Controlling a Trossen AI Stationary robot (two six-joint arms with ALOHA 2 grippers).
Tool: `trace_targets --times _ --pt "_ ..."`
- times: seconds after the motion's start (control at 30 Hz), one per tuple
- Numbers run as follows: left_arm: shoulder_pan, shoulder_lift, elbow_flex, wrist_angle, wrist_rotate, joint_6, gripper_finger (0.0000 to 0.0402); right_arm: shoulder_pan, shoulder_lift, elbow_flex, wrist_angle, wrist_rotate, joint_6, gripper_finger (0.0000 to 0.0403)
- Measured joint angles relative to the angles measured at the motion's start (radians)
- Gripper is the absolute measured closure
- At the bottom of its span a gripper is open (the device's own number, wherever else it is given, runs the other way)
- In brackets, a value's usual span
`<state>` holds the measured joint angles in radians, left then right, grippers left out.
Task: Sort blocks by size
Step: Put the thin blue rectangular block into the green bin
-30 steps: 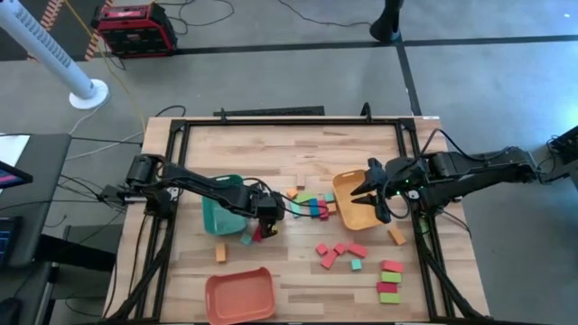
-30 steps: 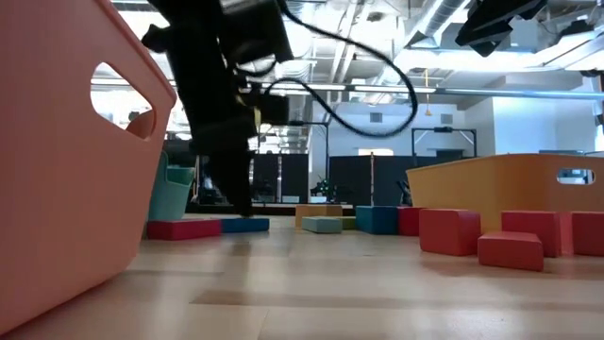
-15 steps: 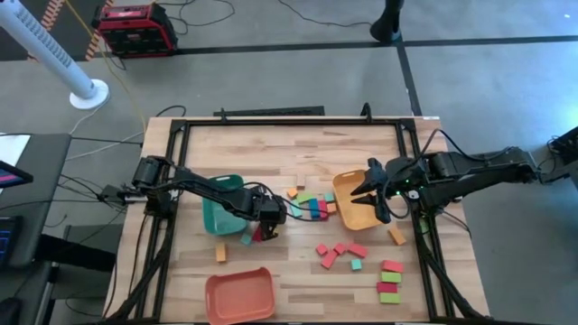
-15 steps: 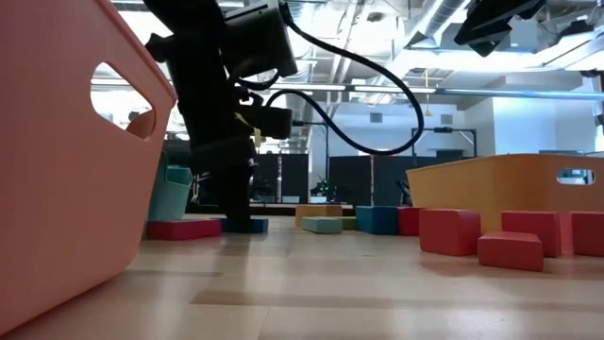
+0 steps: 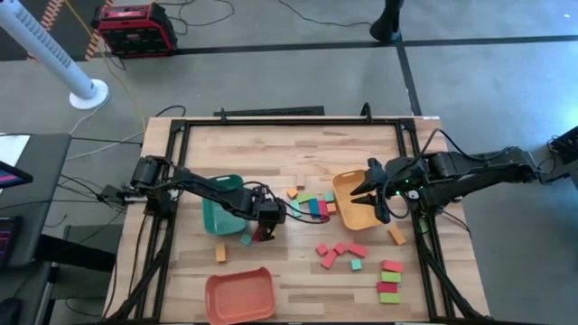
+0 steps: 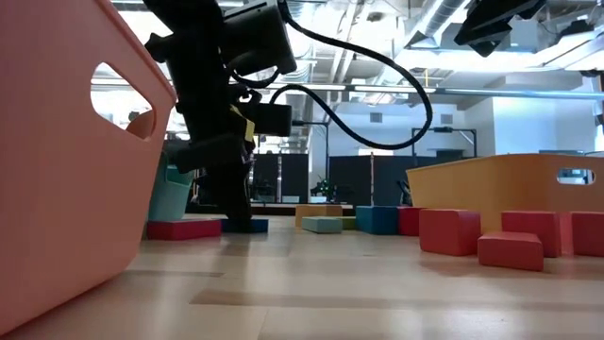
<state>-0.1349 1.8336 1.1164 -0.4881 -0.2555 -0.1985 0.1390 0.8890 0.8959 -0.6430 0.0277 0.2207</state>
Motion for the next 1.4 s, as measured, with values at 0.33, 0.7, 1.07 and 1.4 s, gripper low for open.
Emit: trace_targets --times 0.33,0.7,1.07,1.4 --pt "-0.002 -0.306 0.000 -0.137 -0.007 -0.004 0.0276 0.000 0.000 0.000 -0.002 0.000 0.000 0.0270" --pt "-0.037 -0.573 -0.029 -0.581 -0.009 -0.241 0.0276 -0.004 0.000 0.000 -0.002 0.000 -0.001 0.0270" --pt "-0.052 -0.570 -0.218 -0.547 0.007 -0.314 0.0276 -0.004 0.000 0.000 -0.002 0.000 0.007 0.0270" --pt "-0.052 -0.571 -0.243 -0.540 -0.011 -0.315 0.0225 -0.004 0.000 0.000 0.000 0.000 0.009 0.0270"
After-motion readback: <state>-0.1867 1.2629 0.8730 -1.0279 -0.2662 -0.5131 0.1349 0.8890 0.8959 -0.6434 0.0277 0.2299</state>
